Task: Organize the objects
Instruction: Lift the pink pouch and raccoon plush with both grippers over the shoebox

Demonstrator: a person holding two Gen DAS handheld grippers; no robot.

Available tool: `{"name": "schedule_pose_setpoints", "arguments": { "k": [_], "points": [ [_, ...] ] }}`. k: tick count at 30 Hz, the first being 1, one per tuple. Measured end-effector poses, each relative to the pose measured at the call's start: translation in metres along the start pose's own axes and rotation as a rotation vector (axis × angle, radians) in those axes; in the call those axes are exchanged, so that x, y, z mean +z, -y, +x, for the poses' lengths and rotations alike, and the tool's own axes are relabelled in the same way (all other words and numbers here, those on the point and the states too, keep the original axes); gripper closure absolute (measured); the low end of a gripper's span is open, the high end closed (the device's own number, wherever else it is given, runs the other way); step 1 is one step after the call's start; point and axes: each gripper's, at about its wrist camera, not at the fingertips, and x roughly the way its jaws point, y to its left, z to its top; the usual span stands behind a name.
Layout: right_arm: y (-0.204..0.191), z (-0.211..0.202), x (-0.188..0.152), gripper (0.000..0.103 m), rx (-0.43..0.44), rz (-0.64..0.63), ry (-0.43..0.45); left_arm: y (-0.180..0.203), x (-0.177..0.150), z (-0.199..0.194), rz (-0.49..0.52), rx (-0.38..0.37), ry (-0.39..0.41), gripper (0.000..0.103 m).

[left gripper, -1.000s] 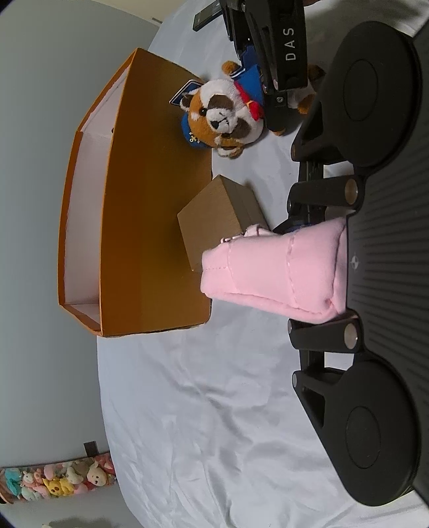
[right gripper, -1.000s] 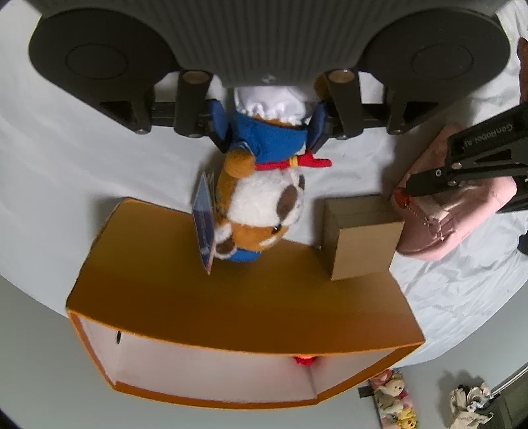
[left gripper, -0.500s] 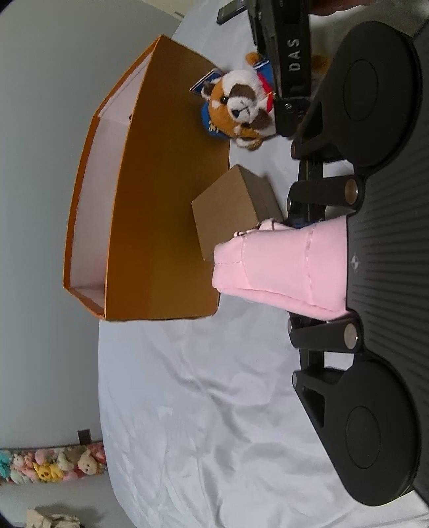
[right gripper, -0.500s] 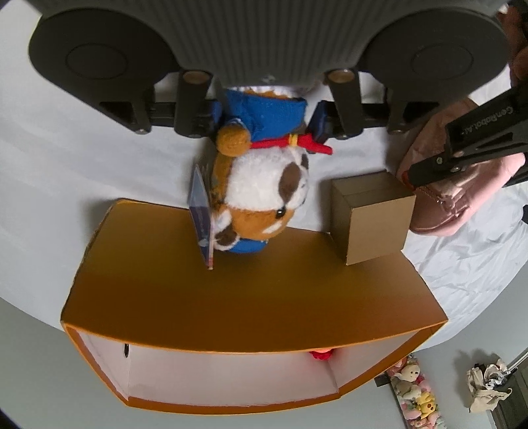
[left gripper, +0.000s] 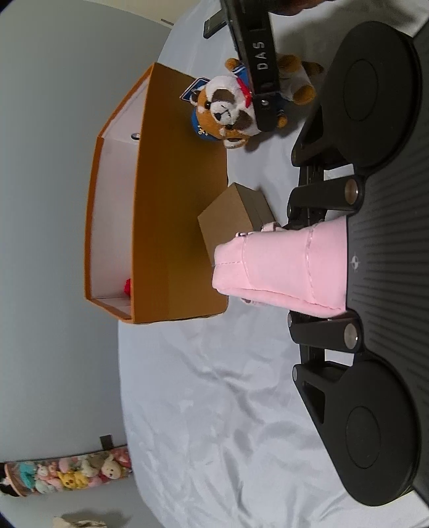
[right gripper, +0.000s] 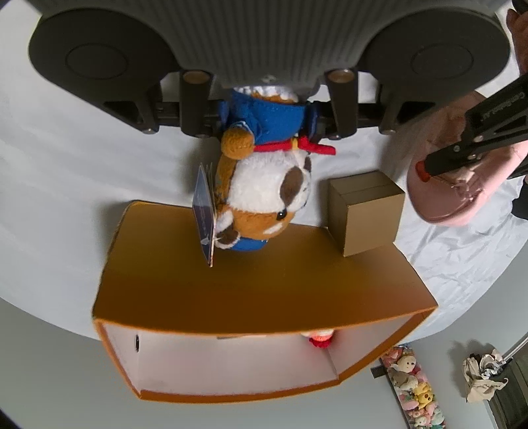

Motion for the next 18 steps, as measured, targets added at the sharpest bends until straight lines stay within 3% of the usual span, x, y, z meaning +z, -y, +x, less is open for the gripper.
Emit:
{"name": "schedule_pose_setpoints", "arguments": {
  "k": [10, 18],
  "points": [
    [0.001, -0.037, 0.014, 0.060, 0.011, -0.041, 0.064, 0.004, 0.032, -0.026, 0.042, -0.021, 0.076, 0.069],
    [-0.002, -0.064, 0.046, 0.060, 0.027, -0.077, 0.135, 0.019, 0.068, -0.025, 0.074, -0.055, 0.142, 0.069]
  ]
}}
